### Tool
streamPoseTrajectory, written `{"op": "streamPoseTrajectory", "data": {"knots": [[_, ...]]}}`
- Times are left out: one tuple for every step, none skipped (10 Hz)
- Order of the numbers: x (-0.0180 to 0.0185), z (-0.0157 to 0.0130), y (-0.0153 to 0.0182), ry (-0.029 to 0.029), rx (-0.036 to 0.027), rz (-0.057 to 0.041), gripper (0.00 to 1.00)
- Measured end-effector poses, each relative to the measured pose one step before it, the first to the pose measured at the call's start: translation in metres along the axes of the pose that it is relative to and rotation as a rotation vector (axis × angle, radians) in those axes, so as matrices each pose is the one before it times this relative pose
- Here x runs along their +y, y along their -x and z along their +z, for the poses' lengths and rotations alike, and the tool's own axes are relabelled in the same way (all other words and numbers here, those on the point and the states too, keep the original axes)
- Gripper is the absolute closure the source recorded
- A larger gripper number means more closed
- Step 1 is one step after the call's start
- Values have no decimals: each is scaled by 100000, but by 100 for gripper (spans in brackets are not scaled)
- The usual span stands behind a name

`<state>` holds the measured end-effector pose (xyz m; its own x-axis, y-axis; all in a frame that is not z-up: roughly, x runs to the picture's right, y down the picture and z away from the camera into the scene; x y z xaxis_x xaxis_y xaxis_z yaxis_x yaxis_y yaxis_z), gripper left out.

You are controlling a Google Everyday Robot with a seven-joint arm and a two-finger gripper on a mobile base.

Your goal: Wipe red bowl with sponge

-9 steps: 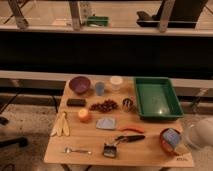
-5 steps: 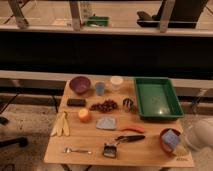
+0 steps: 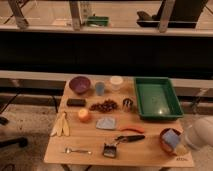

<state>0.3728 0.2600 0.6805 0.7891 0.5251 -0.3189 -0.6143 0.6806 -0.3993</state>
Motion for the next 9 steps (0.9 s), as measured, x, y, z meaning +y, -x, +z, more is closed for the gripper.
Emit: {"op": "streamPoseTrajectory", "data": {"knots": [[-587,180,-297,-1522,559,1374,100],[-323,93,-178,-1348,-73,1638,100],[-238,11,-127,-1655,157,1134,100],[-391,119,-123,-2325,176,1297,100],[-531,193,-205,-2642,189,1665,100],[-346,284,-179,-1519,60,1306,100],[-362,246,0,-1607,-50,837,100],[-263,208,57,-1274,-225,405,100],[-163,99,199,-1119,-259,-248,100]]}}
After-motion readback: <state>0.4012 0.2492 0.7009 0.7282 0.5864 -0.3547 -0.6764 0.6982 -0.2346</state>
